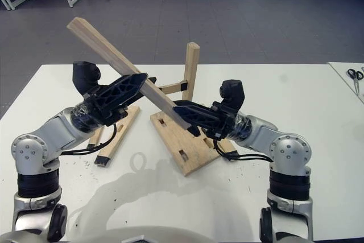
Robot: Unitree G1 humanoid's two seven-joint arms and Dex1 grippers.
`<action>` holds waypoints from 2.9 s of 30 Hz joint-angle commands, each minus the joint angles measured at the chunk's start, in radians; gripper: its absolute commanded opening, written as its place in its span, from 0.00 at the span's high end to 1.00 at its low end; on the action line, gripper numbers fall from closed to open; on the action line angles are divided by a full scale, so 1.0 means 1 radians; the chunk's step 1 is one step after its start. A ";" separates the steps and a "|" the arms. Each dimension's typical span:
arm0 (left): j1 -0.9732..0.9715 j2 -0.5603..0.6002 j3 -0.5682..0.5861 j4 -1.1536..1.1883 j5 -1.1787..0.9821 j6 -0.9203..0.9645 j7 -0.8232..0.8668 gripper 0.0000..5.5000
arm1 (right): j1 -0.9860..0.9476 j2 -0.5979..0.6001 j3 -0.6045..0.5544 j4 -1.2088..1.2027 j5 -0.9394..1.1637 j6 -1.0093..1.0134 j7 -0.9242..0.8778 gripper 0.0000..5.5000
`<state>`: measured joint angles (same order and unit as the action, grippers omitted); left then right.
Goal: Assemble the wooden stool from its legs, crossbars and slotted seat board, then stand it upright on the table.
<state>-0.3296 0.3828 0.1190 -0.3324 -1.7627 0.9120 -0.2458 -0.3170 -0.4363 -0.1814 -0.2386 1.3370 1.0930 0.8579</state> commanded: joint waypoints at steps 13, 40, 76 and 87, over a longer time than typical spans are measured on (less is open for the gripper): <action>-0.041 0.070 -0.023 0.038 0.233 0.009 -0.112 0.62 | -0.001 -0.024 0.034 0.012 -0.075 -0.038 0.038 0.64; 0.059 -0.006 -0.095 0.438 1.082 -0.586 -0.580 0.63 | 0.067 -0.368 0.717 -0.033 -1.431 -0.743 0.040 0.39; 0.002 0.104 -0.305 0.409 1.367 -0.188 -0.428 0.63 | 0.108 -0.333 0.554 -0.228 -1.402 -0.622 0.045 0.39; -0.021 0.116 -0.358 0.442 1.431 -0.226 -0.422 0.63 | -0.383 -0.007 0.252 -0.054 -1.201 -0.616 -0.215 0.44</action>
<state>-0.4096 0.4622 -0.1951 0.0238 -0.4341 0.6190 -0.7137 -0.5891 -0.5023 0.0840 -0.3887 0.1688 0.5685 0.7133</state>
